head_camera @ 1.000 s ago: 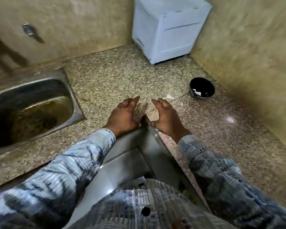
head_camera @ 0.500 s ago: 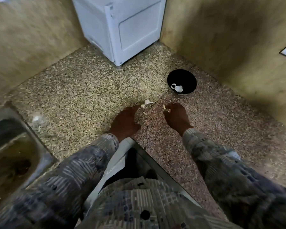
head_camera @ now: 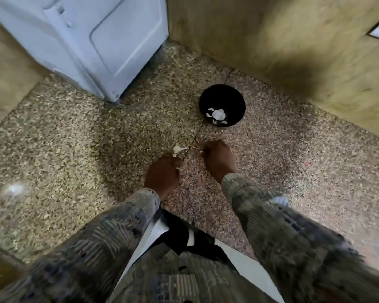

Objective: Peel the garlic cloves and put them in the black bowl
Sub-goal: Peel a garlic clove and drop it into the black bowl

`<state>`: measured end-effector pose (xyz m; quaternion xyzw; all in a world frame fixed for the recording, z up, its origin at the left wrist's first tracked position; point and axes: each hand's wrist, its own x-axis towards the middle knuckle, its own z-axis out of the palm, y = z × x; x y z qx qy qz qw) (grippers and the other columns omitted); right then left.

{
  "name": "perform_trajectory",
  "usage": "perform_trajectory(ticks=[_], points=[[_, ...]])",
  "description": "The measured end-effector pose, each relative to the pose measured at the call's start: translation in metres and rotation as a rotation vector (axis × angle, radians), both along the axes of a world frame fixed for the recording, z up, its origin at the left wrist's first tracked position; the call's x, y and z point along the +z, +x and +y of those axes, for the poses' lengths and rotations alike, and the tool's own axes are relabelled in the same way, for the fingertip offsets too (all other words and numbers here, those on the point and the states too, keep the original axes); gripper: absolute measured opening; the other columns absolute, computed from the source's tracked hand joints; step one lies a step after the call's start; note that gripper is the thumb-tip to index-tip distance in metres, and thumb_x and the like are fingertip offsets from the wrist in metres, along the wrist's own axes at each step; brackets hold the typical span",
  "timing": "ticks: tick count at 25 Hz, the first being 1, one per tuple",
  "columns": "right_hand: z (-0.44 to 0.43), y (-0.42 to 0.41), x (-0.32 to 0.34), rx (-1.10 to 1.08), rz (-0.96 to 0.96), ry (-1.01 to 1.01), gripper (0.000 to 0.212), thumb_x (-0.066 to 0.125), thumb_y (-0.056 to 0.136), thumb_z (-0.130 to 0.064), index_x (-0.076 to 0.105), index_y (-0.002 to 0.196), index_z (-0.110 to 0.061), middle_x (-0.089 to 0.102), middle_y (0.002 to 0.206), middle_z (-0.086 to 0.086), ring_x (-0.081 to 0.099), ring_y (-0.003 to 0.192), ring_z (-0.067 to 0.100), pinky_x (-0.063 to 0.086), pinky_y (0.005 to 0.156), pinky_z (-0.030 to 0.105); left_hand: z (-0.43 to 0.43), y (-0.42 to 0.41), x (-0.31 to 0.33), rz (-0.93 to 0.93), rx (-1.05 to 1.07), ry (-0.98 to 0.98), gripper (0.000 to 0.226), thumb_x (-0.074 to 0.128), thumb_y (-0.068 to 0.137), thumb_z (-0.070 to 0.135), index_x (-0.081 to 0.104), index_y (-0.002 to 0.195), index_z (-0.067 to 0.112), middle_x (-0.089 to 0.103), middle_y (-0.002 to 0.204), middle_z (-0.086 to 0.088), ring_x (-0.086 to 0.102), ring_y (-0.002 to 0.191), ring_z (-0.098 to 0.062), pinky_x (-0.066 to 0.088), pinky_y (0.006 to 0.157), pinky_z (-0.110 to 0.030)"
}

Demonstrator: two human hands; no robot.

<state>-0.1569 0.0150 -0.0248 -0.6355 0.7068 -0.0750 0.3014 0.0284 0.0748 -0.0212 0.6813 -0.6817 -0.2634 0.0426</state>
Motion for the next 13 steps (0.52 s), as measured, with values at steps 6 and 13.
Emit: perform_trajectory(ticks=[6, 13], points=[[-0.025, 0.001, 0.025, -0.459, -0.338, -0.109, 0.011, 0.063, 0.091, -0.028, 0.073, 0.095, -0.025, 0.076, 0.088, -0.002, 0.070, 0.078, 0.019, 0.057, 0.071, 0.037, -0.016, -0.003, -0.009, -0.024, -0.121, -0.018, 0.020, 0.071, 0.082, 0.019, 0.080, 0.099, 0.026, 0.076, 0.098, -0.001, 0.071, 0.092, -0.022, 0.056, 0.086, -0.033], [-0.018, -0.037, 0.038, -0.354, -0.227, -0.055, 0.014, 0.070, 0.088, -0.031, 0.078, 0.099, -0.027, 0.079, 0.089, -0.005, 0.073, 0.081, 0.014, 0.061, 0.080, 0.036, -0.025, -0.040, -0.014, 0.230, -0.212, 0.002, 0.013, 0.066, 0.088, 0.009, 0.076, 0.092, 0.016, 0.076, 0.095, -0.002, 0.070, 0.090, -0.021, 0.054, 0.082, -0.031]])
